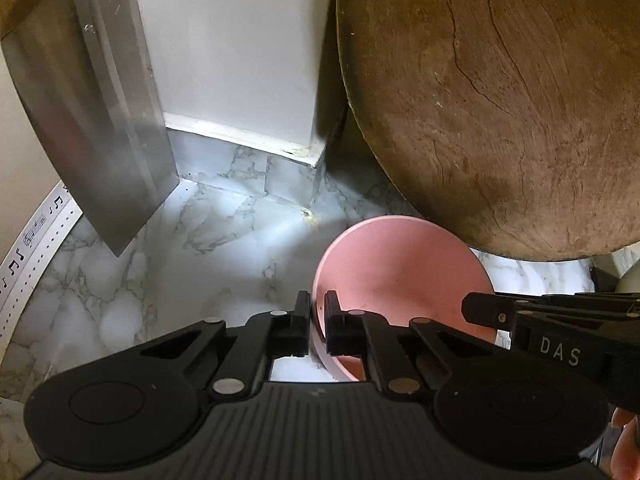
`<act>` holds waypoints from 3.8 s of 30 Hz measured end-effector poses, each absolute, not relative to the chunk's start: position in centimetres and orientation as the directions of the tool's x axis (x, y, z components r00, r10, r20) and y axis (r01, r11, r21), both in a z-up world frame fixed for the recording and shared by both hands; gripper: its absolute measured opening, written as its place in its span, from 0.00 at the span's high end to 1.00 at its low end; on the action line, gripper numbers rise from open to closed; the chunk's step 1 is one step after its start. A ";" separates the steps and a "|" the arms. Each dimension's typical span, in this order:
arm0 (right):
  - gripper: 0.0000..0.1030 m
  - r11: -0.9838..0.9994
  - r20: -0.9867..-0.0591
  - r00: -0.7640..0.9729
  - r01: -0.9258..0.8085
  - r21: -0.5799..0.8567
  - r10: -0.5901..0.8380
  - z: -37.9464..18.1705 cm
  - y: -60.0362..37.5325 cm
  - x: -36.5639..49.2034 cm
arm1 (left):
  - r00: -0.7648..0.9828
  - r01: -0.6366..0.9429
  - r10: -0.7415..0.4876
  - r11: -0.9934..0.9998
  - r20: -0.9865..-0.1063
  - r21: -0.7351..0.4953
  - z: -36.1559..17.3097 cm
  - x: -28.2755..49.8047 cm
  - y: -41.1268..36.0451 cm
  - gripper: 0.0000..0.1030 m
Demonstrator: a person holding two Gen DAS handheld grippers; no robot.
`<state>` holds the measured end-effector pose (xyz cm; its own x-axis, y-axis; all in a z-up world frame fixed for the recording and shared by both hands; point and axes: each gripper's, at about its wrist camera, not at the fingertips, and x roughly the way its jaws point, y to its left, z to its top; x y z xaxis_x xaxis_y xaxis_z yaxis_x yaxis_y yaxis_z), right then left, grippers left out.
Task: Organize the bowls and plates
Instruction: 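Close both grippers on the rim of the pink bowl, then carry the pink bowl back over the cream bowl, then lower the pink bowl into the cream bowl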
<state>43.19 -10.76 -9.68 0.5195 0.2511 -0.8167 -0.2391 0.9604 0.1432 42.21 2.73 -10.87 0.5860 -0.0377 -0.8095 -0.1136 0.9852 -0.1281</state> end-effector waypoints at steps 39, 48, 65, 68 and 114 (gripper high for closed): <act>0.92 0.987 -0.769 0.620 -0.129 0.093 0.154 -1.9 -12.0 24.6 | 0.619 0.071 -0.185 0.981 -0.764 -0.180 -2.7 26.3 2.8 0.94; 0.91 0.990 -0.764 0.630 -0.098 0.100 0.139 -1.3 -11.6 19.4 | 0.597 0.116 -0.224 0.974 -0.770 -0.194 -2.1 21.9 3.2 0.94; 0.91 0.991 -0.770 0.626 -0.032 0.134 0.124 -2.4 -11.6 13.1 | 0.560 0.180 -0.264 0.964 -0.786 -0.195 -2.8 16.3 3.2 0.94; 0.91 0.988 -0.778 0.614 -0.021 0.151 0.132 -3.1 -11.8 12.5 | 0.554 0.184 -0.263 0.964 -0.790 -0.192 -3.1 15.7 3.2 0.94; 0.83 0.980 -0.831 0.532 0.006 0.199 0.166 -7.8 -12.4 11.2 | 0.480 0.216 -0.259 0.961 -0.838 -0.174 -7.9 14.8 2.5 0.94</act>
